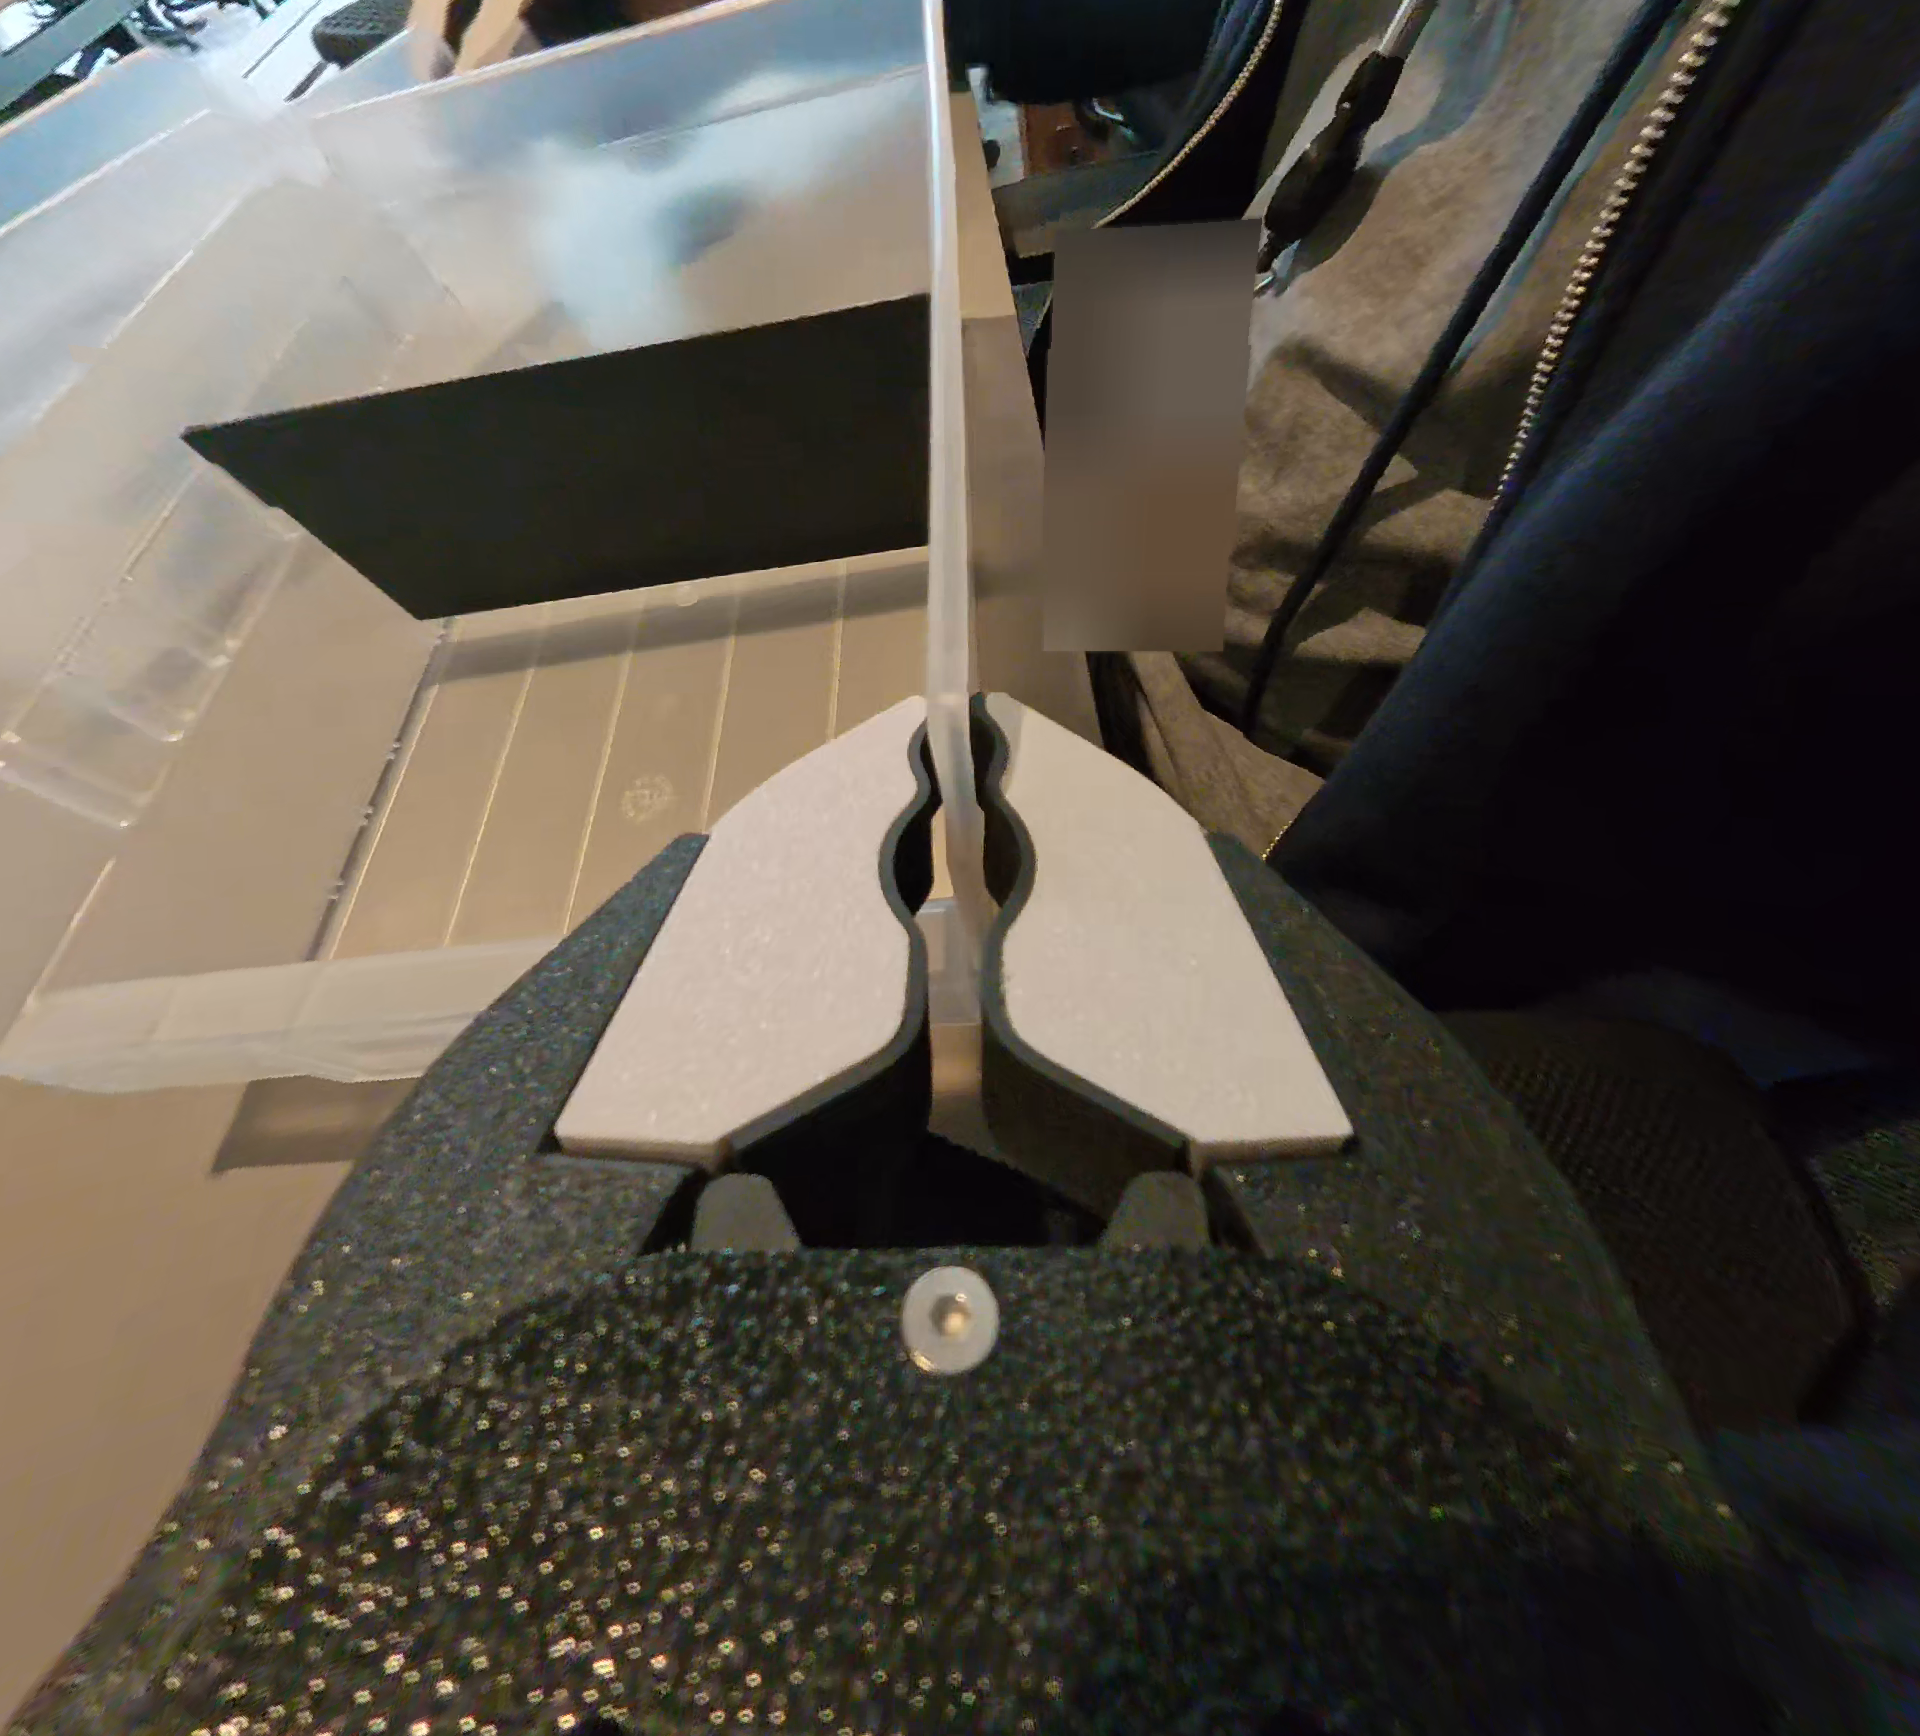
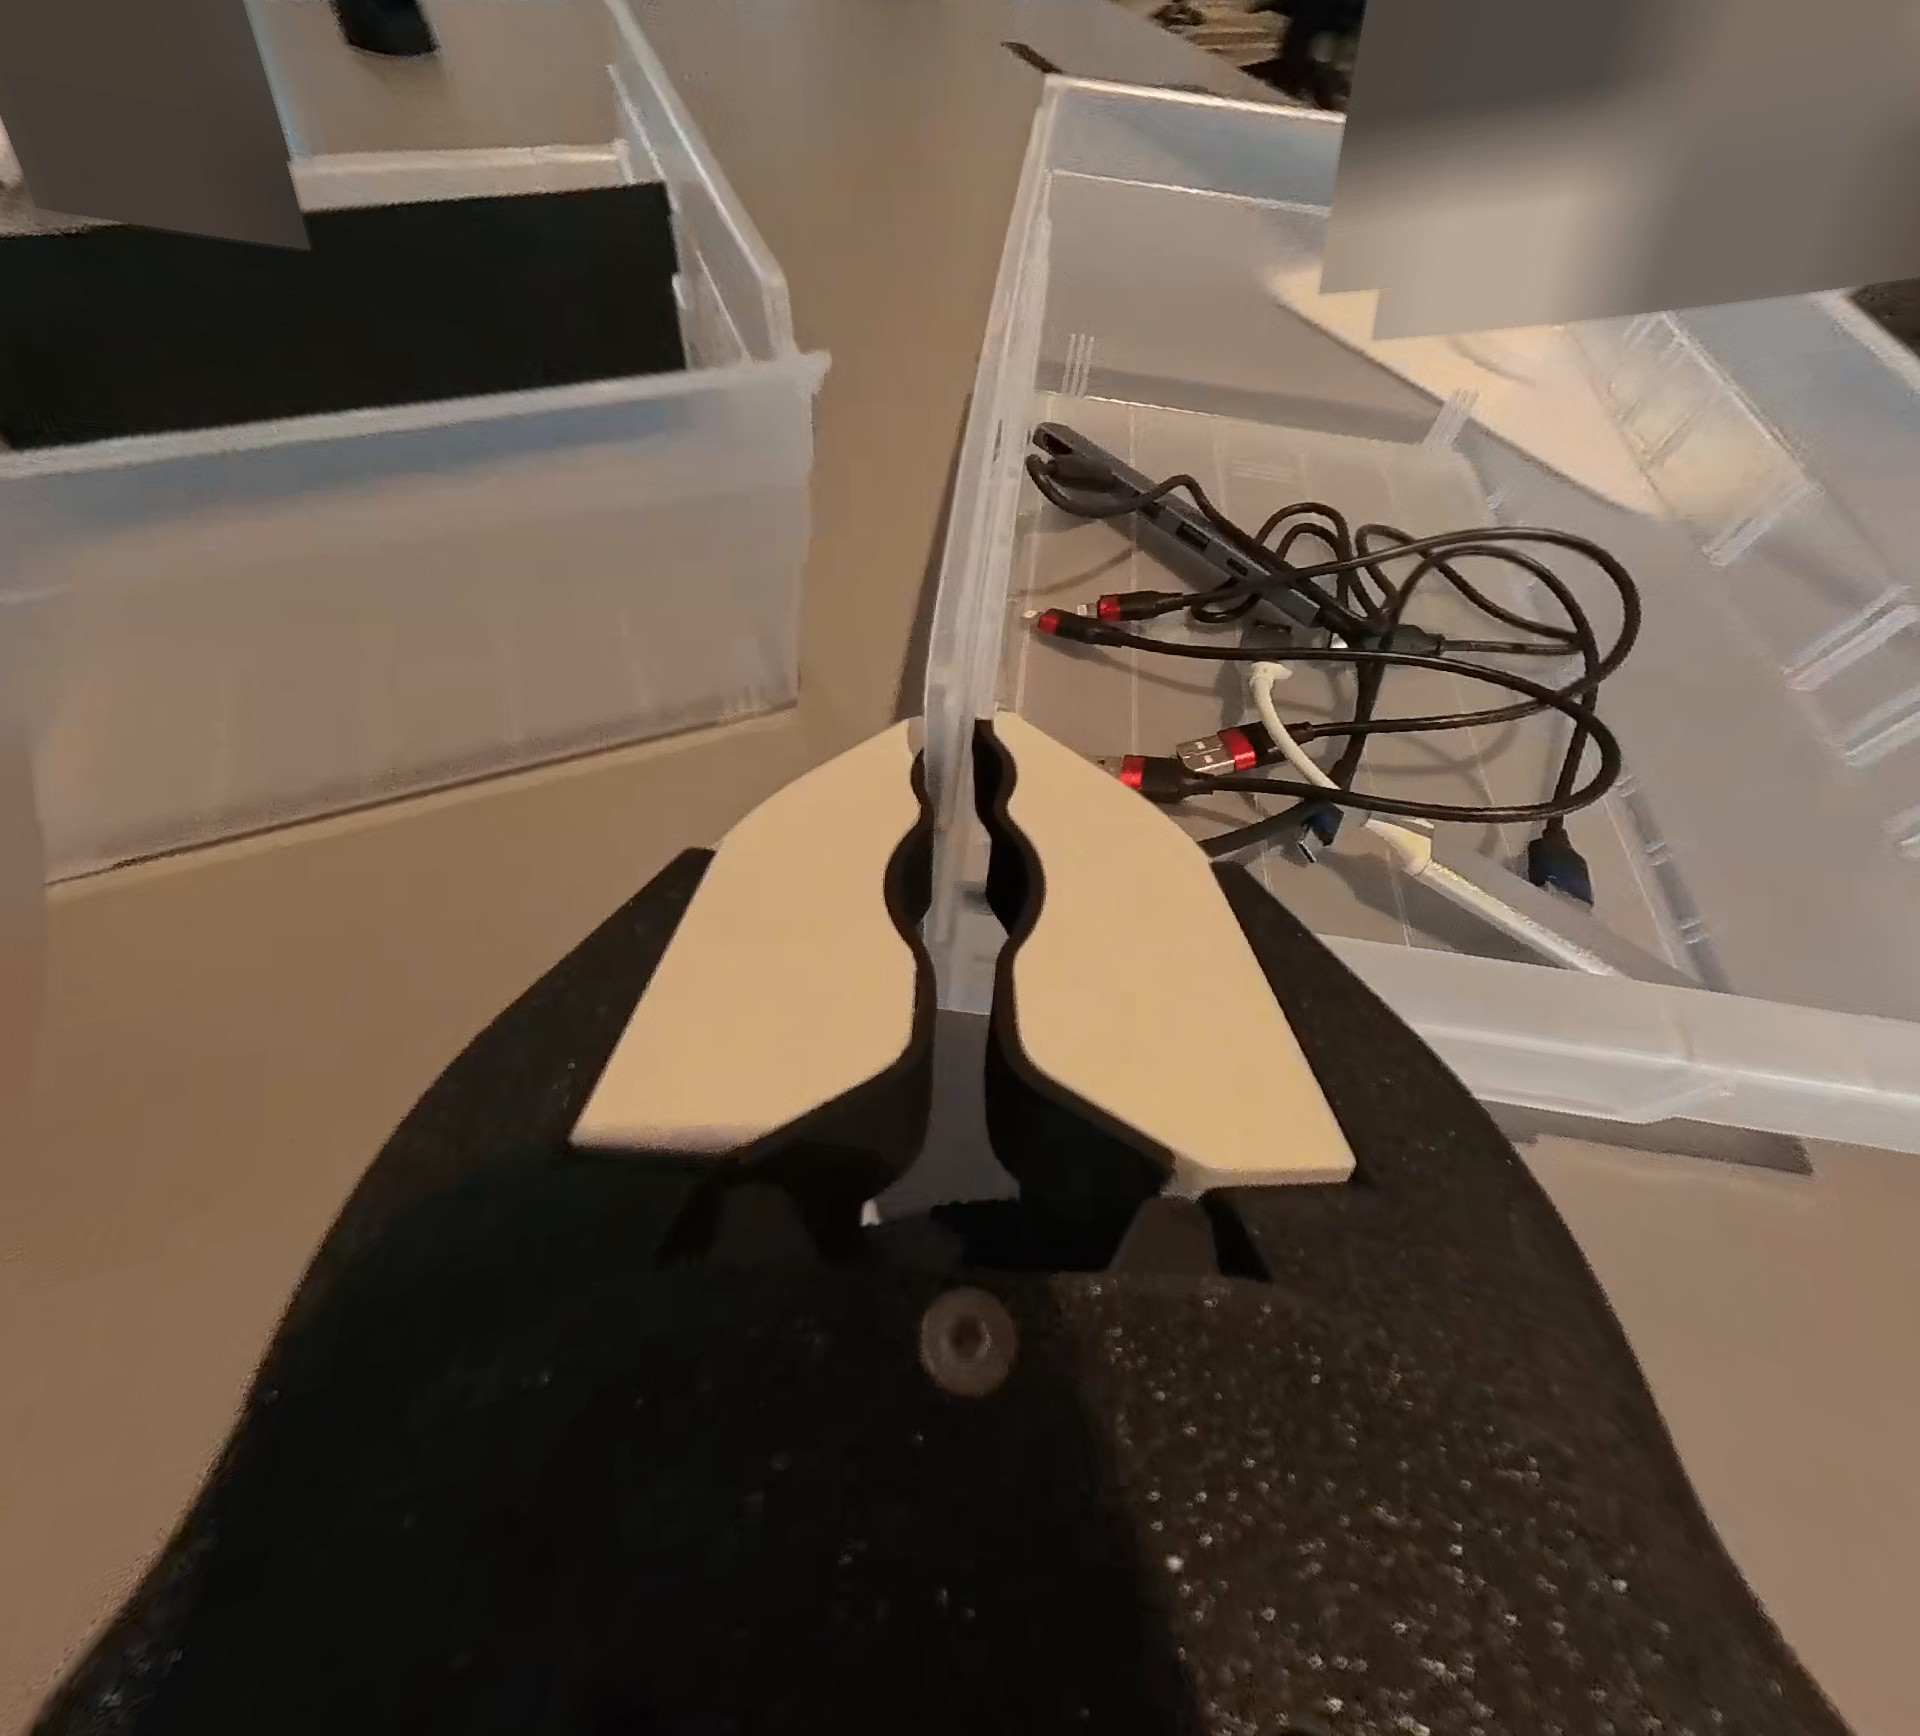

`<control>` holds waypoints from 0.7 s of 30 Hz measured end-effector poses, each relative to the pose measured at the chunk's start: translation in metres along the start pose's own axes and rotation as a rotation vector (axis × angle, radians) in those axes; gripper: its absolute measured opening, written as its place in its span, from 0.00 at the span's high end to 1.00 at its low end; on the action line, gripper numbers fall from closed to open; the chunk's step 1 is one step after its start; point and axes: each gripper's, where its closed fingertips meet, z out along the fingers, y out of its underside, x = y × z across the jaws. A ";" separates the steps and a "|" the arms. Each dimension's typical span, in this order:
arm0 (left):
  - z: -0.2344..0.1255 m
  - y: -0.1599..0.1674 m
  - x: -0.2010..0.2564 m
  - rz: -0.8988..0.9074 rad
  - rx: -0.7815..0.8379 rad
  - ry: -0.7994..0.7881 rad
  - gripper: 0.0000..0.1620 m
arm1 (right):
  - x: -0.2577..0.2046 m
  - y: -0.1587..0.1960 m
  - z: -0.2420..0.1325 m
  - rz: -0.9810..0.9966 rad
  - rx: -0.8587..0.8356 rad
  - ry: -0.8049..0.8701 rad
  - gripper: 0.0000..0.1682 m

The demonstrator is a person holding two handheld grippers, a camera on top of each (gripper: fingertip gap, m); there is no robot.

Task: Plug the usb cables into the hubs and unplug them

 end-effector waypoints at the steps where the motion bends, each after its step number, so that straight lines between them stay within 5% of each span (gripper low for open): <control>1: 0.000 0.000 0.000 0.004 0.005 0.007 0.98 | -0.001 -0.003 0.008 -0.007 0.000 -0.032 0.97; 12: 0.008 -0.006 -0.006 -0.004 0.072 0.030 0.98 | 0.003 -0.029 0.077 0.045 0.063 -0.203 0.97; 14: 0.011 -0.008 -0.008 -0.012 0.099 0.020 0.98 | 0.016 -0.030 0.082 0.115 0.046 -0.114 0.85; 18: 0.014 -0.011 -0.015 -0.005 0.106 -0.050 0.91 | 0.030 -0.028 0.044 0.383 -0.005 0.064 0.71; 21: 0.017 -0.017 -0.019 -0.014 0.127 -0.093 0.85 | -0.020 -0.067 -0.013 0.553 0.184 -0.045 0.70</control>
